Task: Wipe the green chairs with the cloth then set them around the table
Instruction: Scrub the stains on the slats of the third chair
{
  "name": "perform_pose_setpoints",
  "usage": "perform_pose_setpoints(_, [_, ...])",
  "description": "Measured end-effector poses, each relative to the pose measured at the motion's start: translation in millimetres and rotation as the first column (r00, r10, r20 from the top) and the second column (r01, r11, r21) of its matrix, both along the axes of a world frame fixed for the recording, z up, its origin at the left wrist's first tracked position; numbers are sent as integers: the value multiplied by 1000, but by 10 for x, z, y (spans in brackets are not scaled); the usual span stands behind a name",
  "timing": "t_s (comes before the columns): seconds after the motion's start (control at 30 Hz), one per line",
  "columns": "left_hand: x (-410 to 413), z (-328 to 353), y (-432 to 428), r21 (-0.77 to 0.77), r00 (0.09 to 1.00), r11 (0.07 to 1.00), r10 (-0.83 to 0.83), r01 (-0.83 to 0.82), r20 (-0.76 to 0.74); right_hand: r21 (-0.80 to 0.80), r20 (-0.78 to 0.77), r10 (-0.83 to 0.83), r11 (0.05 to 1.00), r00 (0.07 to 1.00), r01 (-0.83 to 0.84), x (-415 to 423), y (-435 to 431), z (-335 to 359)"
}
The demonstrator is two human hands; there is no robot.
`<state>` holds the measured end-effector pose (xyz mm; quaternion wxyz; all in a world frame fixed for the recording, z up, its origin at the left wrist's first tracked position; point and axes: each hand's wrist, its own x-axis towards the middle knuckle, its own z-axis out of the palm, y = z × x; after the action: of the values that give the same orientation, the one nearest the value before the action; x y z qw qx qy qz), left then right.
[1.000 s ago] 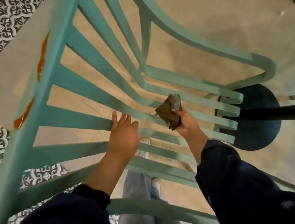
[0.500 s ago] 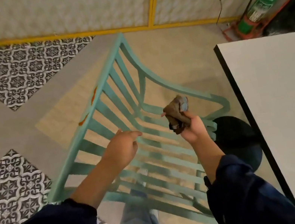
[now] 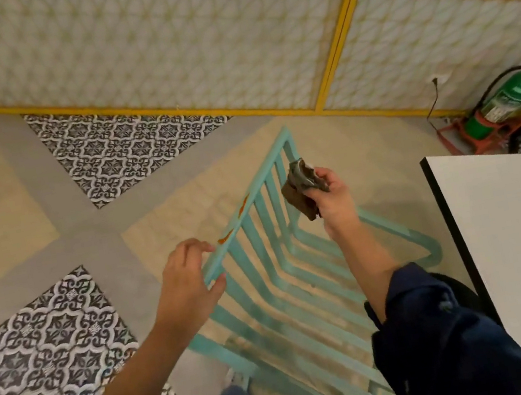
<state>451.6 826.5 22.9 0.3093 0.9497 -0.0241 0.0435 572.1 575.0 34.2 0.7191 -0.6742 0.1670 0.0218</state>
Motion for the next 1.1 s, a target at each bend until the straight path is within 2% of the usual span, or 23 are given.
perform_pose_setpoints(0.07, [-39, -101, 108, -14, 991, 997, 68, -70, -117, -260, 67, 92, 963, 994, -71, 272, 217, 138])
perform_pose_setpoints(0.1, [-72, -165, 131, -15, 981, 997, 70, -73, -179, -408, 97, 144, 908, 985, -93, 386, 280, 155])
perform_pose_setpoints(0.2, [-113, -368, 240, 22, 944, 999, 46, -40, -326, -762, 75, 303, 632, 950, -142, 734, 499, 80])
perform_pose_setpoints(0.27, [-143, -492, 283, 68, 930, 997, 4, 23, -368, -853, -45, 345, 476, 938, -216, 836, 593, -32])
perform_pose_setpoints(0.33, [-158, -546, 303, 82, 934, 995, -26, 59, -356, -867, -189, 370, 371, 910, -331, 828, 651, -140])
perform_pose_setpoints(0.4, [-155, -581, 330, 69, 950, 995, -41, 65, -309, -844, -278, 409, 327, 869, -424, 780, 683, -291])
perform_pose_setpoints(0.5, [-139, -587, 344, 77, 965, 992, -73, 96, -253, -841, -276, 459, 310, 844, -443, 692, 710, -324])
perform_pose_setpoints(0.6, [-136, -569, 341, 61, 966, 992, -88, 106, -244, -861, -262, 564, 230, 783, -454, 509, 769, -217])
perform_pose_setpoints(0.77, [-126, -567, 338, 46, 962, 993, -94, 109, -255, -845, -291, 601, 205, 745, -495, 257, 917, -206])
perform_pose_setpoints(0.9, [-137, -561, 336, 44, 962, 994, -84, 99, -260, -846, -348, 639, 101, 686, -523, 60, 1091, -174])
perform_pose_setpoints(1.03, [-162, -538, 321, 79, 963, 994, -47, 71, -267, -827, -366, 672, 83, 644, -556, -156, 1242, -144])
perform_pose_setpoints(1.1, [-170, -525, 311, 90, 964, 995, -14, 39, -266, -801, -363, 673, 128, 645, -585, -259, 1280, -129])
